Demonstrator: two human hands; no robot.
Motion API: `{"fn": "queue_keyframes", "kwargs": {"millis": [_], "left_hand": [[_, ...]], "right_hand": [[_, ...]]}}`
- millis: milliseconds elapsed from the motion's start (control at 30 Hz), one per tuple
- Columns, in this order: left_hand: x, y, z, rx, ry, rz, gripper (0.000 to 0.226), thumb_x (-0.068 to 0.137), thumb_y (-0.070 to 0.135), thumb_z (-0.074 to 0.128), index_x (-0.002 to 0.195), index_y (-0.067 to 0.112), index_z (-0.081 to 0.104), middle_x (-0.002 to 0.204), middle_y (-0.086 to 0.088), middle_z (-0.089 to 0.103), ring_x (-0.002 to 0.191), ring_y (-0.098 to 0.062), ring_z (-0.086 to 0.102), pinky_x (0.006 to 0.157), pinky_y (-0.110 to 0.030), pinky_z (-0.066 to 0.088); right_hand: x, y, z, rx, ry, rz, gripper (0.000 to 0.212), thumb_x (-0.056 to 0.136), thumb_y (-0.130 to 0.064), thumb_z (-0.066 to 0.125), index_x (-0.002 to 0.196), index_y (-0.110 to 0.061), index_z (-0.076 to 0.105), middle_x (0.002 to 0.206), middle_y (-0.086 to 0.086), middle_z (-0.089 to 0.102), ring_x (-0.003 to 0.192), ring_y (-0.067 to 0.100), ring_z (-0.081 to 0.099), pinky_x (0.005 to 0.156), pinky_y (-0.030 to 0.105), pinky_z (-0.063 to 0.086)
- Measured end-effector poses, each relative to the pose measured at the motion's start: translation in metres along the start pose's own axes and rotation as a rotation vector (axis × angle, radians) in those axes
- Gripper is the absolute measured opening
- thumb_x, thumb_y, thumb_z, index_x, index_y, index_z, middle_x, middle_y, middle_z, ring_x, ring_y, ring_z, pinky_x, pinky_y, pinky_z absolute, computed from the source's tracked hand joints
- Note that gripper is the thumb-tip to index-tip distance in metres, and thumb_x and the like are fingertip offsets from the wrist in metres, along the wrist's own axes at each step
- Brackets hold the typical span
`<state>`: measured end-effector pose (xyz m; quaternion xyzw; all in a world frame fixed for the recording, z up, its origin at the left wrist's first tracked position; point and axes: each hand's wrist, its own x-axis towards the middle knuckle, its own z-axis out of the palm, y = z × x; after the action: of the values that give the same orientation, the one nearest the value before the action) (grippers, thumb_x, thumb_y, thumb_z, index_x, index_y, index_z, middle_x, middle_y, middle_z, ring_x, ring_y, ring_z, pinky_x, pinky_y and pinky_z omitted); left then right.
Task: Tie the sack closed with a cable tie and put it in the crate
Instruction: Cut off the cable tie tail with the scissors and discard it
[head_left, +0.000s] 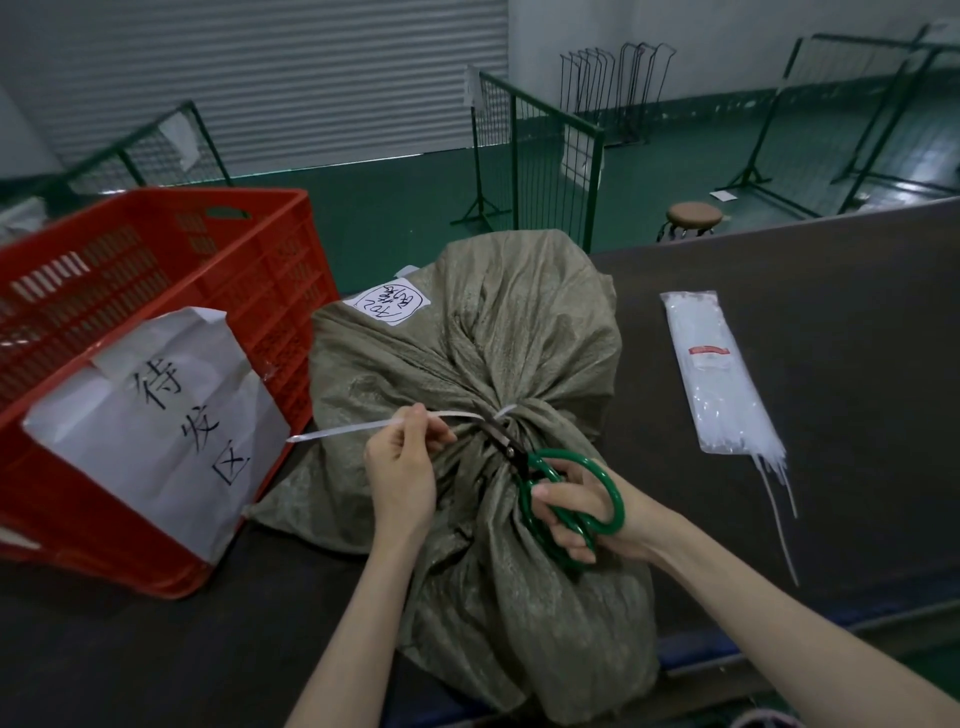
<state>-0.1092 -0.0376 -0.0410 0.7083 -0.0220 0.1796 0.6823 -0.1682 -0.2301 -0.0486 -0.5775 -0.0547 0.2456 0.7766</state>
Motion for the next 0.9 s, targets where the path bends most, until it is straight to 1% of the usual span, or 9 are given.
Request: {"fn": "queue_keyframes", "kwargs": {"millis": [167, 267, 400, 500, 567, 667, 767, 800, 900], "left_hand": [[0.005, 0.005, -0.001, -0.064, 0.065, -0.023, 0.042, 0.096, 0.016, 0.042, 0.057, 0.015, 0.057, 0.05, 0.006, 0.061, 0.052, -0.005, 0.054, 0.059, -0.024, 0.045], [0.011, 0.009, -0.006, -0.101, 0.124, -0.036, 0.044, 0.098, 0.01, 0.041, 0.058, 0.009, 0.056, 0.049, 0.004, 0.058, 0.049, -0.002, 0.053, 0.054, -0.017, 0.043], [0.012, 0.014, -0.007, -0.102, 0.139, -0.04, 0.041, 0.099, 0.011, 0.041, 0.062, 0.006, 0.056, 0.055, -0.001, 0.057, 0.05, -0.002, 0.053, 0.054, -0.017, 0.043], [0.009, 0.016, -0.001, -0.111, 0.134, -0.056, 0.04, 0.099, 0.011, 0.04, 0.062, 0.005, 0.056, 0.058, -0.005, 0.055, 0.049, -0.001, 0.052, 0.053, -0.016, 0.043], [0.007, 0.016, 0.004, -0.118, 0.121, -0.062, 0.041, 0.099, 0.011, 0.04, 0.061, 0.008, 0.055, 0.054, 0.001, 0.056, 0.049, -0.002, 0.052, 0.053, -0.016, 0.043], [0.003, 0.017, 0.011, -0.11, 0.086, -0.055, 0.042, 0.099, 0.012, 0.04, 0.06, 0.011, 0.055, 0.055, 0.0, 0.056, 0.052, -0.005, 0.052, 0.057, -0.023, 0.043], [-0.001, 0.02, 0.019, -0.107, 0.045, -0.053, 0.043, 0.1, 0.013, 0.04, 0.06, 0.011, 0.055, 0.059, -0.004, 0.055, 0.056, -0.009, 0.052, 0.061, -0.026, 0.043], [-0.003, 0.02, 0.021, -0.104, 0.027, -0.055, 0.042, 0.1, 0.013, 0.04, 0.061, 0.01, 0.055, 0.059, -0.005, 0.056, 0.056, -0.009, 0.052, 0.061, -0.025, 0.043], [-0.007, 0.019, 0.027, -0.089, -0.018, -0.052, 0.041, 0.1, 0.014, 0.041, 0.063, 0.007, 0.056, 0.06, -0.005, 0.057, 0.055, -0.006, 0.051, 0.059, -0.019, 0.043]], "right_hand": [[0.0, -0.003, -0.002, -0.11, 0.059, -0.068, 0.02, 0.089, -0.011, 0.06, 0.072, -0.014, 0.051, 0.054, 0.001, 0.044, 0.032, 0.011, 0.035, 0.029, 0.017, 0.028], [0.0, -0.002, -0.003, -0.07, 0.041, -0.092, 0.011, 0.087, -0.013, 0.063, 0.089, -0.013, 0.052, 0.058, 0.003, 0.041, 0.034, 0.01, 0.032, 0.03, 0.016, 0.025], [-0.003, -0.011, -0.005, 0.058, 0.007, -0.143, 0.029, 0.078, -0.021, 0.072, 0.104, -0.02, 0.06, 0.059, 0.001, 0.043, 0.035, 0.009, 0.03, 0.032, 0.013, 0.025], [-0.007, -0.021, -0.012, 0.069, 0.067, -0.244, 0.05, 0.072, -0.025, 0.077, 0.115, -0.011, 0.055, 0.061, 0.007, 0.038, 0.036, 0.01, 0.03, 0.034, 0.013, 0.026], [-0.01, -0.029, -0.019, 0.056, 0.151, -0.312, 0.06, 0.067, -0.029, 0.081, 0.116, -0.008, 0.053, 0.06, 0.01, 0.035, 0.036, 0.011, 0.03, 0.035, 0.014, 0.025], [-0.014, -0.036, -0.034, 0.018, 0.331, -0.387, 0.043, 0.07, -0.018, 0.076, 0.109, -0.012, 0.057, 0.057, 0.009, 0.036, 0.034, 0.011, 0.03, 0.033, 0.017, 0.022], [-0.015, -0.033, -0.055, -0.165, 0.562, -0.411, 0.038, 0.071, -0.014, 0.073, 0.106, -0.02, 0.061, 0.063, 0.008, 0.046, 0.035, 0.009, 0.037, 0.032, 0.019, 0.03], [-0.016, -0.029, -0.062, -0.261, 0.642, -0.417, 0.038, 0.072, -0.012, 0.074, 0.107, -0.021, 0.061, 0.067, 0.01, 0.049, 0.039, 0.007, 0.043, 0.036, 0.02, 0.037], [-0.018, -0.009, -0.085, -0.453, 0.846, -0.431, 0.041, 0.075, -0.003, 0.074, 0.111, -0.015, 0.059, 0.079, 0.001, 0.062, 0.067, -0.001, 0.059, 0.065, 0.011, 0.048]]}}
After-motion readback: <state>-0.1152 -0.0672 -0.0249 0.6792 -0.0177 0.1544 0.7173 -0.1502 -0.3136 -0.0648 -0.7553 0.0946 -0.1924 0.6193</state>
